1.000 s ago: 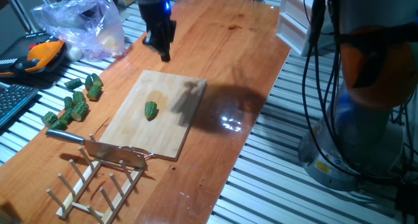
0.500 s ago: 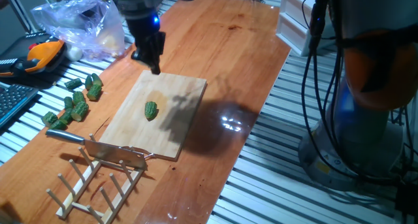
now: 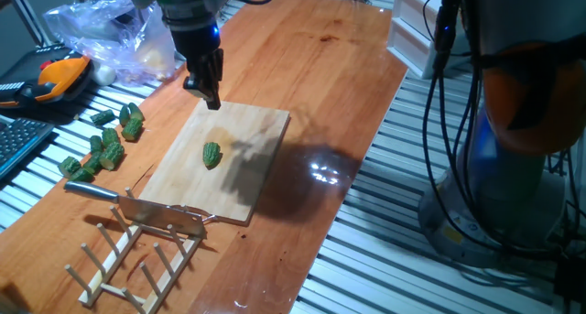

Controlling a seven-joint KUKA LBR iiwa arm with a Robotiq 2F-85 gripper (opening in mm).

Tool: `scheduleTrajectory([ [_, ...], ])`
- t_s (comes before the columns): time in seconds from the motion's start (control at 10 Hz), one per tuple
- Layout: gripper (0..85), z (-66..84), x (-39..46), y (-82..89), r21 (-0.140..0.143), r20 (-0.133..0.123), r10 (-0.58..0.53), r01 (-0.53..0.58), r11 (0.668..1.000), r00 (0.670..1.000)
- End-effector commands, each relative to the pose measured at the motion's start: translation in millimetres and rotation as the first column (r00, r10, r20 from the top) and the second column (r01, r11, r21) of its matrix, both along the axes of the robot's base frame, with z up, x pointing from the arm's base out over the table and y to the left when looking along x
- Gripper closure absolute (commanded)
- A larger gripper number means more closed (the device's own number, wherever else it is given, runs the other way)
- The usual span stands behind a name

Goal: Chop the cucumber into shreds

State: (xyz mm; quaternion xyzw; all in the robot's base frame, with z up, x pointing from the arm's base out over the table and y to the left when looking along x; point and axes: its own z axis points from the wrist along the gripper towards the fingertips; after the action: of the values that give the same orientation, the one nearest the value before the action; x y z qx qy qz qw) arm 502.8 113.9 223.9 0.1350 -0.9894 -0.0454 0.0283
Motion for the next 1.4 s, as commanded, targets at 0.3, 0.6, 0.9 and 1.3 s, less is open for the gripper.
scheduleTrajectory([
  [0.3,85.0,-0.1,1.4,3.2,0.006,0.013,-0.076,0.076,0.997,0.997],
  [0.6,85.0,-5.6,24.3,41.0,0.015,0.027,-0.112,0.112,0.994,0.993],
  [0.9,85.0,-21.1,41.9,50.6,0.046,0.033,-0.141,0.139,0.989,0.990],
  [1.3,85.0,-27.4,43.9,54.6,0.056,0.041,-0.142,0.140,0.989,0.989],
])
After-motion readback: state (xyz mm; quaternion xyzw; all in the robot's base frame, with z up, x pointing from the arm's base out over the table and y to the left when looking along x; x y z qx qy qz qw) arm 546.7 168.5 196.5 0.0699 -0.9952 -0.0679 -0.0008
